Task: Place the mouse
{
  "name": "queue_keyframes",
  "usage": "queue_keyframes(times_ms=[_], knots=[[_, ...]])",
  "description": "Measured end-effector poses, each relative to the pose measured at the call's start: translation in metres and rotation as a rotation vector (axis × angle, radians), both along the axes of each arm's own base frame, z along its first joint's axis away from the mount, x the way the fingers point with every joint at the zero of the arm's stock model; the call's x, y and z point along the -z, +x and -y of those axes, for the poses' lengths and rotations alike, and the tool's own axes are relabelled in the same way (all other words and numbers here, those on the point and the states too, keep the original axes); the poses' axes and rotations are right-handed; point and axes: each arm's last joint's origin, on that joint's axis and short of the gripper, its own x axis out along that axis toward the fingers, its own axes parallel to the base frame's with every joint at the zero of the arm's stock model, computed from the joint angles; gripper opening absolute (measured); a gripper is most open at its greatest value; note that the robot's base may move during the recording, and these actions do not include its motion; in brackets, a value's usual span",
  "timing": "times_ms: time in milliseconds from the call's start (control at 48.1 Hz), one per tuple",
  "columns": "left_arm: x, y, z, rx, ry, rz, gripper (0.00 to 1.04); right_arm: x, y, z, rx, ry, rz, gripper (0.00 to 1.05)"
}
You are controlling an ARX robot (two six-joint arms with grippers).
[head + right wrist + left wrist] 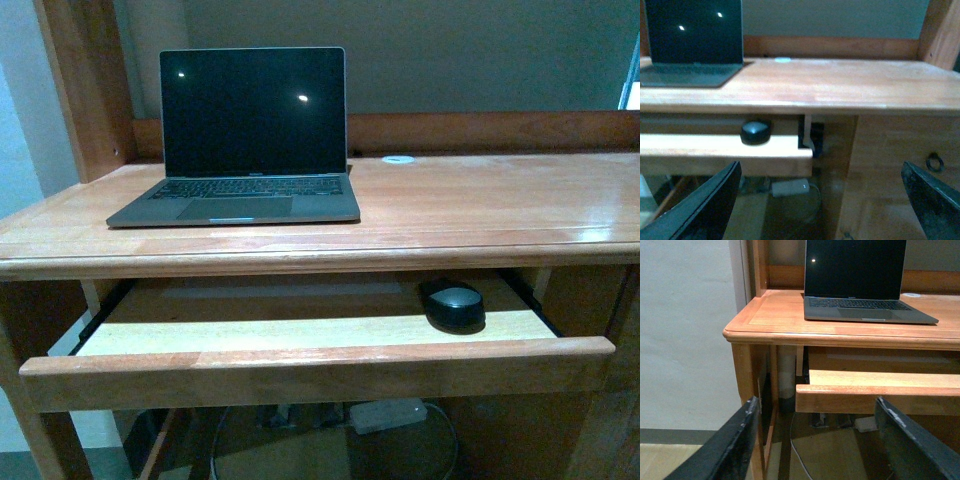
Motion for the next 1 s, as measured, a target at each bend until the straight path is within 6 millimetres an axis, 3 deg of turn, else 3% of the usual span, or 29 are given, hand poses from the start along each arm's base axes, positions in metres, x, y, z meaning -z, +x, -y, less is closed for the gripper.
queue_keyframes(times_ms=[125, 395, 624, 728, 998], knots=[[0.000, 0.000, 0.000, 0.000, 0.001, 0.000, 1.00, -0.011, 0.018, -0.005, -0.074, 0.024, -0.021, 0.98], [0.000, 0.000, 0.000, 0.000, 0.000, 0.000, 0.98, -0.047, 0.086, -0.035, -0.191, 0.049, -0.142, 0.98], [0.000, 0.000, 0.000, 0.000, 0.000, 0.000, 0.98, -0.027, 0.153, -0.068, -0.214, 0.021, -0.317, 0.98], [0.000, 0.000, 0.000, 0.000, 0.000, -0.001, 0.98, -0.019, 0.153, -0.070, -0.215, 0.012, -0.359, 0.98], [0.000, 0.000, 0.000, 0.000, 0.000, 0.000, 0.98, -0.022, 0.153, -0.069, -0.214, 0.016, -0.339, 0.98]])
